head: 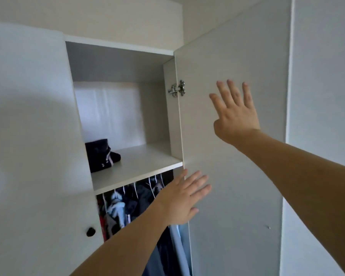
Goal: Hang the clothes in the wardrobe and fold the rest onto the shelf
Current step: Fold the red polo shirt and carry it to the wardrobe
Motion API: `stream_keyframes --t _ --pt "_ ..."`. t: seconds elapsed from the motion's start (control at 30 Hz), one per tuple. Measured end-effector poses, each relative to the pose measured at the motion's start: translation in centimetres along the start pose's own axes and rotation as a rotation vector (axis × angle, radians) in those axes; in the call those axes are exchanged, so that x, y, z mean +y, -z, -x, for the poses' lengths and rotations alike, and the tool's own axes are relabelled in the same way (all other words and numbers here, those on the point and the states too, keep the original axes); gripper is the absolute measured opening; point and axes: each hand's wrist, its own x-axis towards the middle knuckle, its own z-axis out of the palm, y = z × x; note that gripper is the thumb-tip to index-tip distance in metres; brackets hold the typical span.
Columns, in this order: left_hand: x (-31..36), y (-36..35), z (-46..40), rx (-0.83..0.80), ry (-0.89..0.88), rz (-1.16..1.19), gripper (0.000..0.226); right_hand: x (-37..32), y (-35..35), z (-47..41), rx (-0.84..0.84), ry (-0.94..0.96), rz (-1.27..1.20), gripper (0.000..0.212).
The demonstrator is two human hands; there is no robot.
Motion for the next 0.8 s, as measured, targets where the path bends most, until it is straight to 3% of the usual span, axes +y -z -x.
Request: stream_keyframes --t 0.17,0.3,0.4,0.47,0.53,0.8 --pt "4.7 1.1 -4.6 -0.001 -0.227 -0.130 0.070 6.0 0.5 2.2 0.075 -0.223 -0.070 0.078" --pt "7.0 2.0 -8.1 0.032 -0.351 -0.158 0.069 8.9 0.4 3.2 0.184 -0.424 -0.453 0.083" --pt "8.2 2.8 -10.2 0.061 -0.405 -0.186 0.068 10.3 -0.1 3.7 0.136 -0.595 -0.813 0.073" --pt "9.1 3.3 -11.3 0.069 -0.455 -0.219 0.067 10.9 -0.2 3.9 0.020 -0.717 -0.996 0.050" --pt "10.0 3.6 -12.2 0.074 -0.490 -0.235 0.066 11.0 -0.7 3.9 0.031 -0.728 -1.080 0.020" --pt "11.1 3.1 -12.5 0.106 -0.495 -0.330 0.061 11.1 -0.2 3.9 0.111 -0.596 -0.972 0.042"
